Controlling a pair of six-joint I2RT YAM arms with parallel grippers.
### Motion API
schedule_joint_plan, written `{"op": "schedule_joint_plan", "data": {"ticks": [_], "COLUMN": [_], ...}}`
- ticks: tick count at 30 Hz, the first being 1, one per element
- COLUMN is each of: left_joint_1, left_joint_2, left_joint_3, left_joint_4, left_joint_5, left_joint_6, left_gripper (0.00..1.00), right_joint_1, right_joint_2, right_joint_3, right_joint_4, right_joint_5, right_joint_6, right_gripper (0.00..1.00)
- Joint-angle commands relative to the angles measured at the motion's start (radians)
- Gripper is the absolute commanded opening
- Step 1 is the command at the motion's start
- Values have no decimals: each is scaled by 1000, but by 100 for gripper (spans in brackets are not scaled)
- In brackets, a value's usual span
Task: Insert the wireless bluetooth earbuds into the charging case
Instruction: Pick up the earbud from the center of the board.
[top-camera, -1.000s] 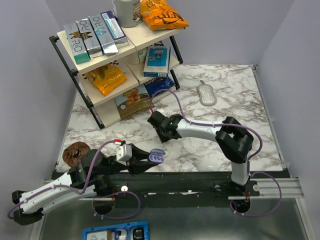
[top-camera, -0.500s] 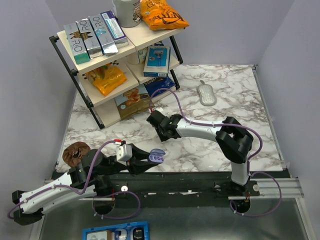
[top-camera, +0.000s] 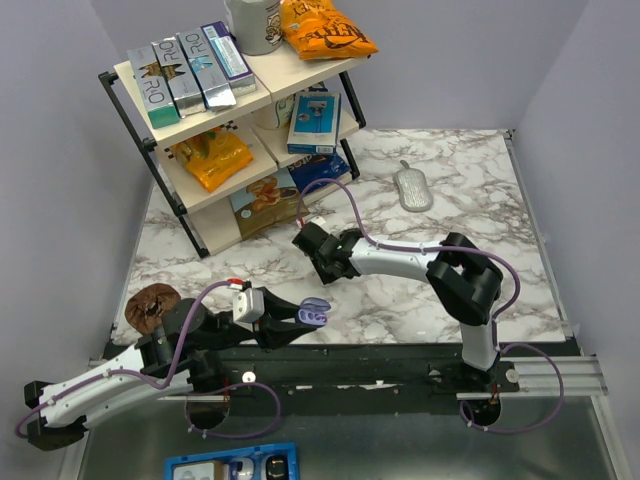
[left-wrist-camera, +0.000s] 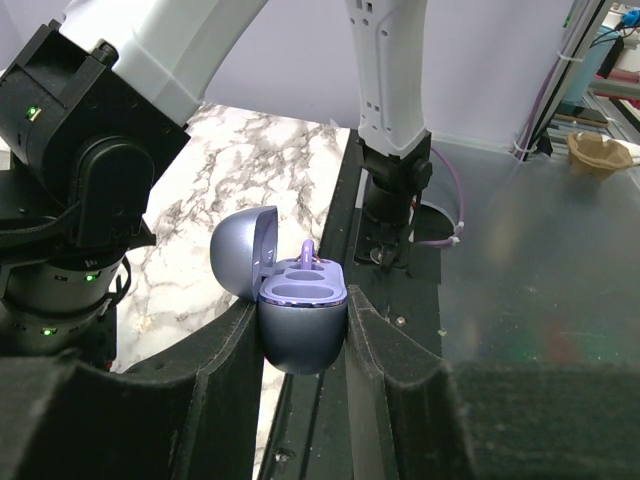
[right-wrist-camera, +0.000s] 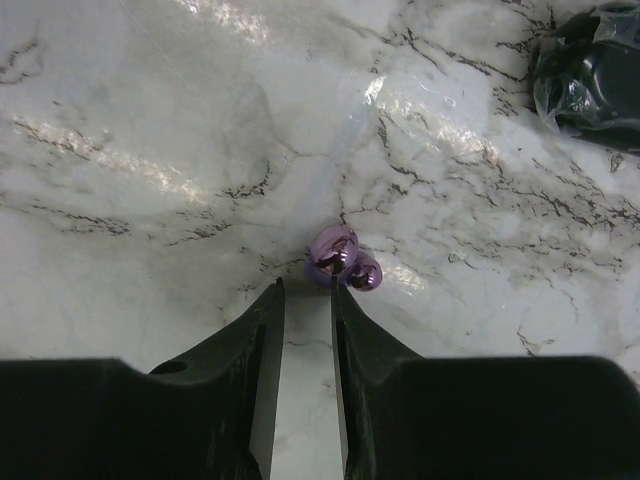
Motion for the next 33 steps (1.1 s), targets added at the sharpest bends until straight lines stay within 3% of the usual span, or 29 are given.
{"op": "schedule_joint_plan", "data": {"ticks": [1, 7, 12, 24, 33], "left_joint_1": [0, -1, -1, 0, 0], "left_joint_2": [-4, -1, -1, 7, 4], "left_joint_3": [-5, -5, -7, -5, -2], "left_joint_4": [15, 15, 15, 18, 17], "left_joint_5": [-11, -8, -8, -10, -19], "left_joint_6": [-5, -5, -6, -5, -2], "left_gripper": [0, 0, 0, 0, 0], "right_joint_1": [4, -1, -3, -3, -3], "right_joint_2": [38, 39, 38, -57, -154], "right_joint_3": [-3, -11, -9, -8, -6], "right_joint_4": [2, 17, 20, -3, -46], "right_joint_5": [13, 14, 19, 46, 20], "right_joint_6": [-1, -10, -18, -21, -67], "right_gripper": [34, 32, 13, 1, 1]}}
